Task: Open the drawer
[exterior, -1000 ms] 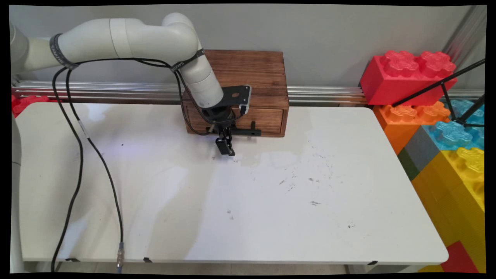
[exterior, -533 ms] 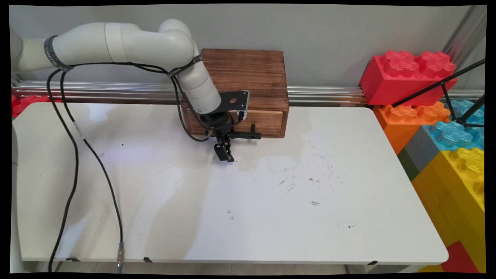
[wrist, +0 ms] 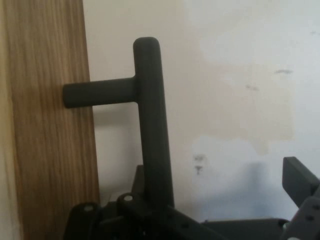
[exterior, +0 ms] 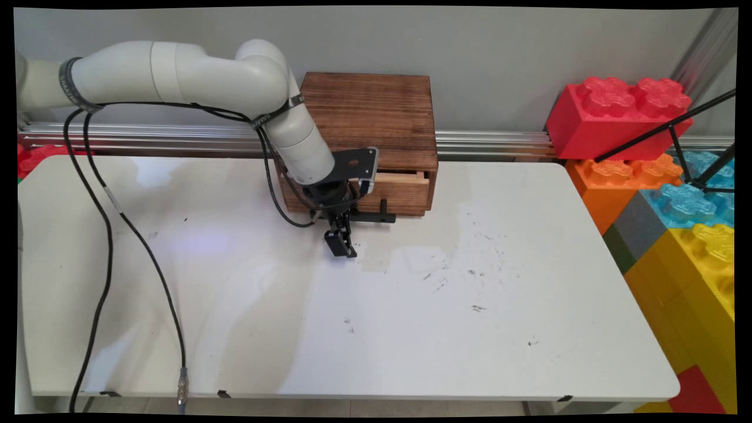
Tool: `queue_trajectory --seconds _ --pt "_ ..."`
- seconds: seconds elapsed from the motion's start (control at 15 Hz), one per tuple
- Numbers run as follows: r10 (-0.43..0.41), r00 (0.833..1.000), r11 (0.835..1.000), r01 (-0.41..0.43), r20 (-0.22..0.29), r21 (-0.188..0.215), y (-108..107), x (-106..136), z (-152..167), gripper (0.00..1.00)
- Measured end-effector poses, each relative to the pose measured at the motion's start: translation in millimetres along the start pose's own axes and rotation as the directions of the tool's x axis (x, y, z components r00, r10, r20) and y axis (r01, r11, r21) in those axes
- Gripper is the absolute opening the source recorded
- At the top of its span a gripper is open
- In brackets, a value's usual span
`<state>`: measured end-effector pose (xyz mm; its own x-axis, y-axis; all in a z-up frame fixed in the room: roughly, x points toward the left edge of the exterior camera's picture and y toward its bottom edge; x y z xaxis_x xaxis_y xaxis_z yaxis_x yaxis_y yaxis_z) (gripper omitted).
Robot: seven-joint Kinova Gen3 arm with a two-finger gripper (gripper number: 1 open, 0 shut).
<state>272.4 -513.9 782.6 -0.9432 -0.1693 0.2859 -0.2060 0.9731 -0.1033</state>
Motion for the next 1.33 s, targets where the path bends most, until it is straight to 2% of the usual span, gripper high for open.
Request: queue_trajectory --seconds 0.67,1.33 --pt "0.01 1.0 1.0 -0.01 -0.016 -0.029 35.2 -2.7 -1.4 1.0" --pt "0.013 0.999 0.998 -0.016 -0.052 -0.059 79.8 -1.5 -1.7 1.0"
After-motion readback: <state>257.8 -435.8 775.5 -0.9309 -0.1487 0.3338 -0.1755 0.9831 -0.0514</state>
